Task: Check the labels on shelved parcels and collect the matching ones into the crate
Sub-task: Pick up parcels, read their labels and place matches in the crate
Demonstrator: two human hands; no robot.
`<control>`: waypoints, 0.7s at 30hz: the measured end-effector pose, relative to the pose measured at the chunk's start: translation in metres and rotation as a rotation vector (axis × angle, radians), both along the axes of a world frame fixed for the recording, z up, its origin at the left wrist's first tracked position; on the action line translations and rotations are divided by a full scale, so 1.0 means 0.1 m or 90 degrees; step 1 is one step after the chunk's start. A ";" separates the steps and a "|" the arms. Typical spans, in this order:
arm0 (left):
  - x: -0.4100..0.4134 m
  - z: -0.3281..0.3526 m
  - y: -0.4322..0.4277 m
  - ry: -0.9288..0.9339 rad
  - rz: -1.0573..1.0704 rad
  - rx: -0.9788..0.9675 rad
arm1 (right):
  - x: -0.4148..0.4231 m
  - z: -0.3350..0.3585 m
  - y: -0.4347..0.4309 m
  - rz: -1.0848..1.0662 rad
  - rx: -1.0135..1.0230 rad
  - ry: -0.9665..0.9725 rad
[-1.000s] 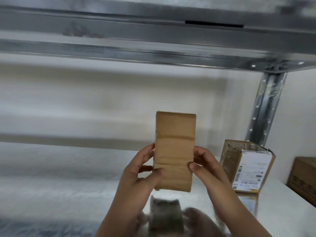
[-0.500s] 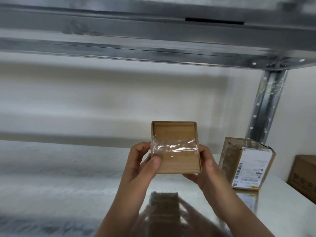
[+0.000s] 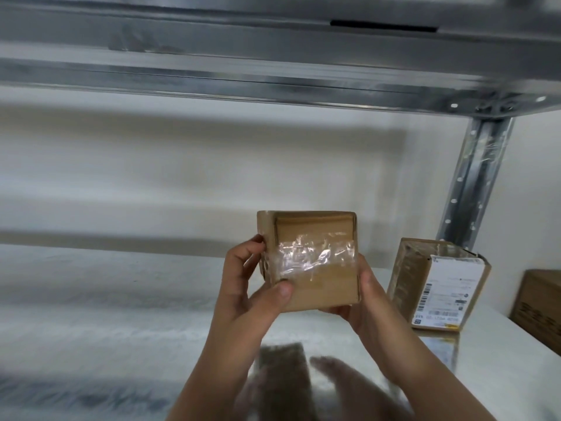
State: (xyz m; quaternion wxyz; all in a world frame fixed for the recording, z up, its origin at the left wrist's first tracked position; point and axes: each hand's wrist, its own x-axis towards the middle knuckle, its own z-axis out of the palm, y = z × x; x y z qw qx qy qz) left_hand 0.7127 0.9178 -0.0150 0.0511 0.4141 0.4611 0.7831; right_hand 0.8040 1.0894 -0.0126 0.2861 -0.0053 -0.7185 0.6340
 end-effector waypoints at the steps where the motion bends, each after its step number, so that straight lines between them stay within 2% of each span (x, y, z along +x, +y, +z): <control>1: 0.01 0.02 0.01 -0.004 0.001 0.009 | 0.00 0.00 0.01 0.005 -0.014 -0.003; 5: 0.02 0.12 0.03 -0.088 0.005 0.049 | 0.05 0.00 -0.08 0.071 -0.028 -0.005; 8: 0.07 0.14 0.02 -0.118 -0.006 0.002 | 0.08 0.00 -0.09 0.065 -0.039 0.015; 10: 0.10 0.13 0.00 -0.131 -0.011 -0.042 | 0.08 -0.01 -0.08 0.038 0.003 0.016; 16: 0.12 0.13 0.01 -0.107 -0.025 -0.153 | 0.08 -0.03 -0.04 -0.045 0.095 0.057; 21: 0.04 0.07 0.04 -0.113 -0.007 -0.148 | 0.11 -0.01 -0.08 0.005 0.101 0.077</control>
